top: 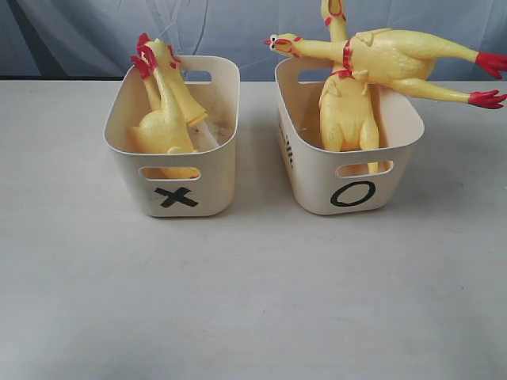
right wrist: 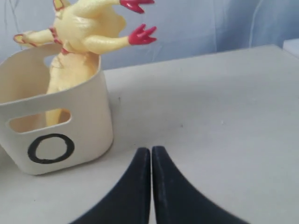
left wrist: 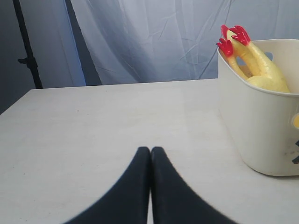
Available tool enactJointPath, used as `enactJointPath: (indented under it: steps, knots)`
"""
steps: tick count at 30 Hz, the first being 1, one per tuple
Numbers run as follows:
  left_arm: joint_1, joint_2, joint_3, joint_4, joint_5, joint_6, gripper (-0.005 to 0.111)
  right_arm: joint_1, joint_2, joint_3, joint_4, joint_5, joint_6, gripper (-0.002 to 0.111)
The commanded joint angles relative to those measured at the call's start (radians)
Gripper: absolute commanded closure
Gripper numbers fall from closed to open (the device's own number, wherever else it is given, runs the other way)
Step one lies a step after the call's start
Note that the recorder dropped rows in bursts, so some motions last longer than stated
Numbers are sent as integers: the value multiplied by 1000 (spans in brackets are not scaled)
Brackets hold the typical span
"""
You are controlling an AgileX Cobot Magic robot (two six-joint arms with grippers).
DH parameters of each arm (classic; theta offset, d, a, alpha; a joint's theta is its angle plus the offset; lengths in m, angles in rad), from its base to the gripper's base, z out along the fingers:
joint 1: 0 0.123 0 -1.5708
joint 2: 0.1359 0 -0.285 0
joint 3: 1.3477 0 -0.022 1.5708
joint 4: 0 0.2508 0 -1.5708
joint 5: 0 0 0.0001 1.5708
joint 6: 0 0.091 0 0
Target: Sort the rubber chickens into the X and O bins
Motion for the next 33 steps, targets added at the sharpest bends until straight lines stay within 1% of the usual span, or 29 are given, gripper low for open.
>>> enactJointPath:
  steps: [1,7,9,12,14,17,22,25,33]
  knots:
    - [-5,-5,1,5,1,-3,107,-5,-5,2,-289,28,278,106]
    - [-5,-5,1,5,1,-3,107,-3,-66,2,-360,22,283,106]
    - [-5,-5,1,5,1,-3,107,3,-66,2,-384,24,335,106]
    - [-5,-5,1,5,1,-3,107,40,-66,2,-400,29,365,106]
    - [-5,-5,1,5,1,-3,107,87,-66,2,-400,29,365,106]
    - [-5,-5,1,5,1,-3,107,117,-66,2,-400,29,367,106]
    - [-5,-5,1,5,1,-3,107,91,-66,2,-405,29,356,106]
    - [-5,-5,1,5,1,-3,107,77,-66,2,-405,29,304,106]
    - [-5,-5,1,5,1,-3,107,76,-66,2,-405,23,285,106]
